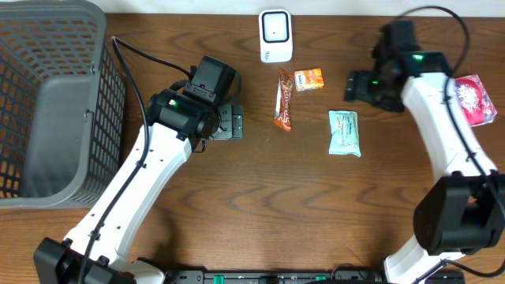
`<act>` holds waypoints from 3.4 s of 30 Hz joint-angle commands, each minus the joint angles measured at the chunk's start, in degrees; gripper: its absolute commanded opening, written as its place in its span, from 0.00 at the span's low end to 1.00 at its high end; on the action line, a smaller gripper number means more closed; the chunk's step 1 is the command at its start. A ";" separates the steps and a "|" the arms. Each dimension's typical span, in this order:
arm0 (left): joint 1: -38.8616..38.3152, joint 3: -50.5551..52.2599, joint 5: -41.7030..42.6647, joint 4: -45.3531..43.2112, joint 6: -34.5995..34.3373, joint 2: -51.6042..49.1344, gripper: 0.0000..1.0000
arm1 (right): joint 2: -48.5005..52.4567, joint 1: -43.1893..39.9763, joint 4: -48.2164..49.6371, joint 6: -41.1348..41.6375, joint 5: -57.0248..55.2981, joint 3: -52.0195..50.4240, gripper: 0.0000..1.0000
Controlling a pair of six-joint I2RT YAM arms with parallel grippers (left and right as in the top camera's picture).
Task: Scan the item barcode
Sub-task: 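Grasp the green wipes pack with the right gripper, then lift the green wipes pack up to the scanner, then carry the green wipes pack right and drop it by the pink pack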
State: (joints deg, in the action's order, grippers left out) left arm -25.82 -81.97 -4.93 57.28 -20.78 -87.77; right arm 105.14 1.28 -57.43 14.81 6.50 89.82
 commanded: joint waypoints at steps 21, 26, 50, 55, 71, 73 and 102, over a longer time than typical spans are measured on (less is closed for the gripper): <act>0.02 0.11 -1.11 0.33 -0.28 0.00 0.98 | 2.03 -4.85 38.82 3.19 20.65 -33.53 0.14; 0.02 0.11 -1.11 0.33 -0.28 0.00 0.98 | 2.01 -1.97 42.27 5.09 23.23 -33.44 0.01; 0.02 0.11 -1.11 0.35 -0.28 0.00 0.98 | 17.81 15.65 66.34 33.86 4.13 7.15 0.01; 0.02 0.11 -1.14 0.33 -0.28 0.00 0.98 | 27.65 15.37 59.95 33.27 4.13 19.85 0.01; 0.02 0.11 -1.11 0.33 -0.28 0.00 0.98 | 21.53 2.36 25.92 18.91 -10.40 30.08 0.01; 0.02 0.11 -1.11 0.33 -0.26 0.00 0.98 | 19.85 -1.77 20.90 16.02 -11.47 30.08 0.01; 0.02 0.11 -1.11 0.33 -0.28 0.00 0.98 | 19.30 -18.14 -2.93 0.74 9.75 28.76 0.99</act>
State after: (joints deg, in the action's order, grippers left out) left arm -25.82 -81.97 -4.95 57.28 -20.78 -87.77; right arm 124.44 -20.21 -60.47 19.66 4.40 118.93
